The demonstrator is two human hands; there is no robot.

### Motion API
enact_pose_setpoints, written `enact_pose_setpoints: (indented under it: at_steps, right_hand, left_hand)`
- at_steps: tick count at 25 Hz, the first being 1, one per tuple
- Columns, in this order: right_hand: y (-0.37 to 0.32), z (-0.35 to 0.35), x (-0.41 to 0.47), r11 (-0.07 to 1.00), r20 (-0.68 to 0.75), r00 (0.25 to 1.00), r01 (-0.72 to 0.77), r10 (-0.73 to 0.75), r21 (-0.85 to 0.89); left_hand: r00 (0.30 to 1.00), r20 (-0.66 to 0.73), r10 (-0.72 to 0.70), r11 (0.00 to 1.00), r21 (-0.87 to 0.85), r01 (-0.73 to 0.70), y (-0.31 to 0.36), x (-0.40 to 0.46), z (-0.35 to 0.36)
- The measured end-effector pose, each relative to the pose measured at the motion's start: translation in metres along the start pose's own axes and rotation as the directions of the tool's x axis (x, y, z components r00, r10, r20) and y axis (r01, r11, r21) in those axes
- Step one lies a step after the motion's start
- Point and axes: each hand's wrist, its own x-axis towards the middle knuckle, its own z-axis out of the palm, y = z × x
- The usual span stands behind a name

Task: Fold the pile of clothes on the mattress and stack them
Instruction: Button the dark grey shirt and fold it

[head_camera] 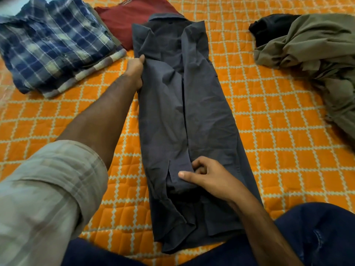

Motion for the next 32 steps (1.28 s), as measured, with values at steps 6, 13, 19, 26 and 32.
enact_pose_setpoints:
  at_steps: [6, 13, 19, 26, 32]
  right_hand:
    - [0.001, 0.002, -0.023, 0.848, -0.012, 0.996, 0.081, -0.087, 0.524]
    - [0.021, -0.005, -0.051, 0.995, 0.044, 0.995, 0.088, -0.090, 0.046]
    - [0.037, -0.001, -0.055, 0.948, 0.005, 0.988, 0.148, -0.153, -0.280]
    - [0.079, -0.042, -0.077, 0.095, 0.287, 0.941, 0.307, -0.182, -0.947]
    - [0.103, -0.009, -0.076, -0.111, 0.200, 0.900, 0.170, -0.387, -0.979]
  left_hand:
    - [0.981, 0.177, 0.079, 0.996, 0.021, -0.084, -0.002, -0.032, -0.012]
    - [0.800, 0.156, 0.579, 0.590, 0.597, -0.544, -0.053, -0.143, -0.033]
    - [0.798, 0.603, -0.008, -0.101, 0.793, -0.600, -0.134, -0.304, -0.031]
    - [0.810, 0.571, -0.130, -0.552, 0.637, -0.538, -0.199, -0.407, -0.040]
    - [0.845, 0.532, 0.047, -0.530, 0.730, -0.431, -0.215, -0.402, -0.013]
